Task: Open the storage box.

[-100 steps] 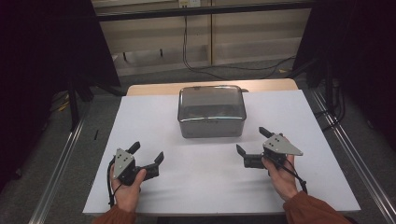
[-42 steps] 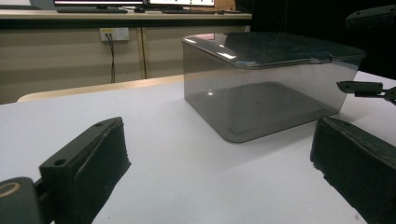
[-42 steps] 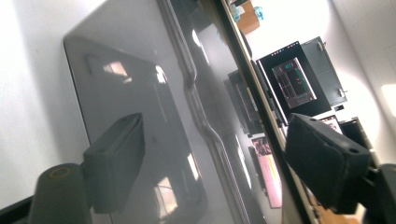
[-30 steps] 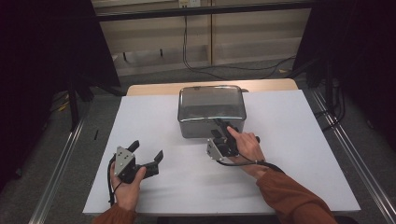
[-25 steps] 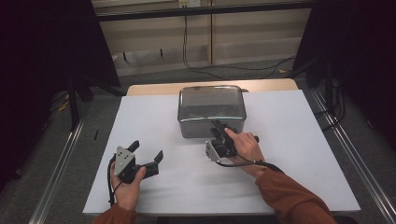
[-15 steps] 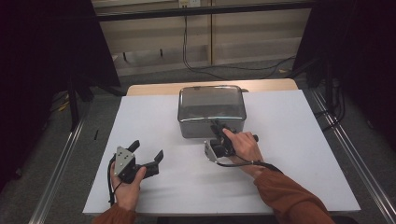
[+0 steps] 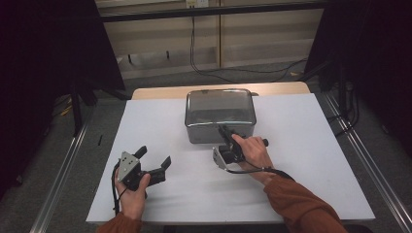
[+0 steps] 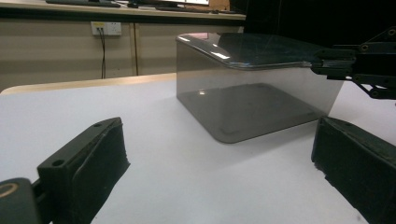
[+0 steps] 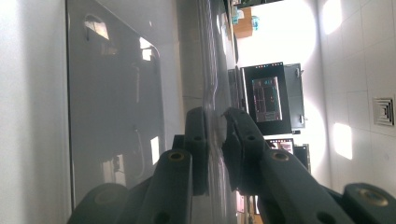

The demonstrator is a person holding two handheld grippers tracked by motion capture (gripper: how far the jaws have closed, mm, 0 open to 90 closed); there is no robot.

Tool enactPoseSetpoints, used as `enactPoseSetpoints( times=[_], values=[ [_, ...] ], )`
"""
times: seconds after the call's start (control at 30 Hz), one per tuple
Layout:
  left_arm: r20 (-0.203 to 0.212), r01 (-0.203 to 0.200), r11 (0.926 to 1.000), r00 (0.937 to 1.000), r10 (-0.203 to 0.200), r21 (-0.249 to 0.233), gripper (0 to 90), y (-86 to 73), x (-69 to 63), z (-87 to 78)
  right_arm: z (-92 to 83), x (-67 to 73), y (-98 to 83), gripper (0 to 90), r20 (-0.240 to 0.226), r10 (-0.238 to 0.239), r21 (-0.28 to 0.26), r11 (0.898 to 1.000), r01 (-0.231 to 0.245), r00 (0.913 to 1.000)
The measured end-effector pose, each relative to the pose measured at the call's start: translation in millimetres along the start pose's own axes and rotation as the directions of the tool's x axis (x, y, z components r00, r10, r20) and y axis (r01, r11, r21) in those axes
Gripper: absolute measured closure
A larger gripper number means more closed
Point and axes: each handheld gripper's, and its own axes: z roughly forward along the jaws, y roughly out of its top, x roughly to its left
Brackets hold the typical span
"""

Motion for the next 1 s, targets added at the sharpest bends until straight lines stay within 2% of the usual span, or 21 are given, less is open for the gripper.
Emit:
enactPoseSetpoints(
  times=[0.2,0.27,0.43,0.47,0.57,0.67,0.73,0.87,1.0],
  values=[
    [0.007,-0.001,1.0,1.0,0.001,0.001,4.1,0.1,1.3,1.8,-0.1,-1.8,-0.5,79.9,0.003,0.006,-0.007,1.0,-0.006,1.0],
    [0.021,-0.001,1.0,0.9998,0.001,0.002,5.7,0.3,1.4,2.9,-0.1,-1.8,-0.5,79.9,0.003,0.005,-0.007,1.0,-0.005,1.0],
    [0.027,-0.017,0.9999,0.9995,0.017,-0.001,6.0,3.5,1.7,1.3,-0.7,-4.2,-1.2,79.9,0.006,0.023,-0.009,1.0,-0.023,0.9997],
    [0.036,-0.004,0.9999,0.9993,0.005,-0.009,5.8,3.6,1.7,2.0,-0.8,-4.5,-1.2,79.9,0.005,0.023,-0.01,1.0,-0.023,0.9997],
    [0.038,-0.031,0.9995,0.9988,0.031,0.003,4.2,3.7,2.2,3.1,-0.7,-4.1,-0.7,79.9,0.009,0.026,-0.009,1.0,-0.026,0.9996],
    [0.033,-0.034,0.9994,0.9989,0.034,-0.003,2.9,4.5,0.3,6.4,-0.7,-5.8,-0.9,80.0,0.014,0.023,-0.015,1.0,-0.023,0.9996],
    [0.062,-0.041,0.9991,0.9972,0.04,0.009,2.8,5.1,-0.9,8.3,-0.8,-6.5,-1.1,80.1,0.014,0.027,-0.013,1.0,-0.027,0.9995],
    [0.077,-0.066,0.9978,0.9949,0.065,0.005,2.2,6.9,-5.0,10.3,-0.5,-8.0,-1.3,80.1,0.015,0.028,-0.019,0.999,-0.028,0.9995],
    [0.097,-0.065,0.9979,0.9932,0.064,0.006,1.7,9.4,-7.6,15.8,-0.5,-10.4,-1.1,80.2,0.02,0.037,-0.022,0.999,-0.036,0.9991]
  ],
)
